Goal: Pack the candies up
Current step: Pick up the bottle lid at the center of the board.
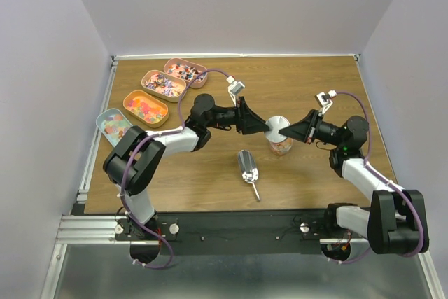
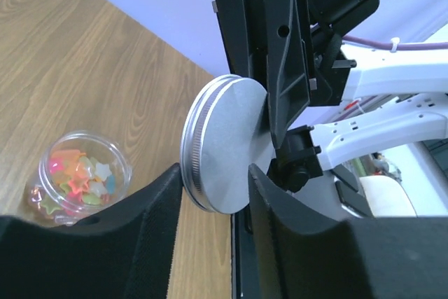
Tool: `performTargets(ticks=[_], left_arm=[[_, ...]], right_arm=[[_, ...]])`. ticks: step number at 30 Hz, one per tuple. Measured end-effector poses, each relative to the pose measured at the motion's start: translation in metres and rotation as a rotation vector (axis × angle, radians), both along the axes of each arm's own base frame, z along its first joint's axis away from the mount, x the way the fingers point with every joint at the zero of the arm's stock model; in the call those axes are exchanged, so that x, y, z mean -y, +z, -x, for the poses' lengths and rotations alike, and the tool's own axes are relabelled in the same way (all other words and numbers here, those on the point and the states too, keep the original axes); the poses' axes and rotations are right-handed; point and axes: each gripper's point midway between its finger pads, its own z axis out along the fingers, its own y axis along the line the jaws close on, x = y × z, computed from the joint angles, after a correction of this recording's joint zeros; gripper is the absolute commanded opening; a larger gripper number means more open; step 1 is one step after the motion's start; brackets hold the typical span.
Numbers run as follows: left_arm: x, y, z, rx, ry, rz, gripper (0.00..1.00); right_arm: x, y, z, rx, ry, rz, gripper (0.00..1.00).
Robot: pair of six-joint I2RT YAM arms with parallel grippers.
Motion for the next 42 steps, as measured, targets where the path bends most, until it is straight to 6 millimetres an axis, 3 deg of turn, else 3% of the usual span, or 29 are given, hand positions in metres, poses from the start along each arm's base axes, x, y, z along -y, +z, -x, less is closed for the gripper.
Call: performTargets(ticks=[8, 9, 12, 15, 16, 18, 19, 22, 27, 32, 38, 42], left_arm=[[-0.003, -0.003, 0.003, -0.069, -0.025, 0.058, 0.07], [-0.004, -0.002, 0.004, -0.074, -0.030, 0.066, 0.00], [-0.007, 0.001, 0.007, -0.099, -0.042, 0.094, 0.00], [-0.008, -0.003, 0.008, -0.152, -0.049, 0.101, 0.00], [-0.008, -0.005, 0.008, -0.170, -0.050, 0.101, 0.00], [-0.008, -0.008, 0.008, -0.196, -0.053, 0.100, 0.00], [-0.008, -0.010, 0.010, -0.206, -0.056, 0.098, 0.00], [-0.006, -0.014, 0.018, -0.223, -0.076, 0.094, 0.00], [-0.007, -0.021, 0.022, -0.252, -0.067, 0.089, 0.00], [-0.010, -0.028, 0.016, -0.297, -0.008, 0.094, 0.00], [-0.012, -0.034, 0.004, -0.329, 0.072, 0.106, 0.00], [-0.011, -0.034, -0.003, -0.338, 0.108, 0.118, 0.00]], right_arm=[[0.000, 0.000, 0.005, 0.019, 0.024, 0.004, 0.01], [0.000, 0.000, 0.004, 0.026, 0.024, 0.006, 0.01], [0.000, -0.001, 0.004, 0.033, 0.024, 0.006, 0.02], [0.000, -0.004, 0.002, 0.023, 0.028, 0.007, 0.27], [0.000, -0.005, 0.002, 0.018, 0.029, 0.007, 0.41], [0.000, -0.009, 0.000, -0.006, 0.029, 0.005, 0.53], [0.000, -0.012, -0.001, -0.016, 0.023, 0.005, 0.65], [-0.001, -0.018, -0.004, -0.043, 0.016, 0.007, 0.83], [0.000, -0.023, -0.010, -0.046, -0.012, 0.018, 0.98], [0.007, -0.033, -0.029, -0.080, -0.114, 0.110, 1.00], [0.033, -0.017, -0.064, 0.012, -0.366, 0.282, 1.00], [0.057, -0.036, -0.075, -0.052, -0.531, 0.381, 0.99]])
